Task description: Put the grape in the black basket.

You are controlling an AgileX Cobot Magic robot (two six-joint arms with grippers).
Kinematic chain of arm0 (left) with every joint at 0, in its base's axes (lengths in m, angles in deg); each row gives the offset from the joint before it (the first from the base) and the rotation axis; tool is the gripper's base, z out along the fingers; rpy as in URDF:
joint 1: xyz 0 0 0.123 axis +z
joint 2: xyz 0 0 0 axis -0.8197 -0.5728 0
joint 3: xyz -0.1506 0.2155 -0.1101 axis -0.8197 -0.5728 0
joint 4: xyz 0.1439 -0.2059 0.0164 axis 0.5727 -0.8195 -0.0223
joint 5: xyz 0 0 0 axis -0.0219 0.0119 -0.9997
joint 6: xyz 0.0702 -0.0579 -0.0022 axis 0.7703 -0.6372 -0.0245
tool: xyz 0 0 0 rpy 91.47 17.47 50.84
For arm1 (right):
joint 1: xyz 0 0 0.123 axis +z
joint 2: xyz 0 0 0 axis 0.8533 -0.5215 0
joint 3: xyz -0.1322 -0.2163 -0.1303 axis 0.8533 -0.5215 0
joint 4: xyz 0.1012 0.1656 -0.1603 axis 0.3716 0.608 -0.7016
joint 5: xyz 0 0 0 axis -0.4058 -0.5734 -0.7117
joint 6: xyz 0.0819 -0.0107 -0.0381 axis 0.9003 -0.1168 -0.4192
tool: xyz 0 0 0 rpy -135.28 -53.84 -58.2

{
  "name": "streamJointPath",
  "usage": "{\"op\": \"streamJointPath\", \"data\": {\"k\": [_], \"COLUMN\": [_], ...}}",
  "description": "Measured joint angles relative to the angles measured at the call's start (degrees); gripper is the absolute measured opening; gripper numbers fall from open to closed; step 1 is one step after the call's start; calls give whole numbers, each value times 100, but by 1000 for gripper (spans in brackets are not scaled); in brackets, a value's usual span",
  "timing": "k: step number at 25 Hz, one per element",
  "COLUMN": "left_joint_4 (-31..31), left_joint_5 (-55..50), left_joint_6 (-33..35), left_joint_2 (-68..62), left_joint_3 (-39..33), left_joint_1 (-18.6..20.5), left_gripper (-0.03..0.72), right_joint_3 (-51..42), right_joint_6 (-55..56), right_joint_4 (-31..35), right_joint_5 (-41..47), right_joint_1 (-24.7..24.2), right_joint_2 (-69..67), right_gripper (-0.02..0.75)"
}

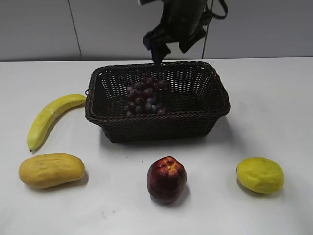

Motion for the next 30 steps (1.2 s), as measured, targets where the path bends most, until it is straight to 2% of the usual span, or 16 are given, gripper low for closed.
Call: {"op": "streamJointPath", "data": {"k": [6, 12, 22, 25, 30], "left_joint_4": [0, 0, 0, 0, 0], "left_joint_5": [0, 0, 0, 0, 0], "left_joint_6": [0, 0, 0, 0, 0], "left_joint_2": [0, 0, 0, 0, 0], "left_joint_3": [0, 0, 0, 0, 0], "left_joint_1": [0, 0, 0, 0, 0], "left_gripper": [216, 216, 216, 216, 216], "right_joint_3": [155, -49, -1175, -1426, -2030], "right_joint_6": [0, 0, 0, 0, 0], "right_joint_4": [-257, -257, -293, -293, -225], "right_joint_5": [242, 313, 459, 836, 837], "right_joint_1": [-362, -1226, -2576, -2777, -2852], "right_joint_2": [443, 895, 1811, 2059, 2665], "right_gripper": [577, 573, 572, 572, 572]}}
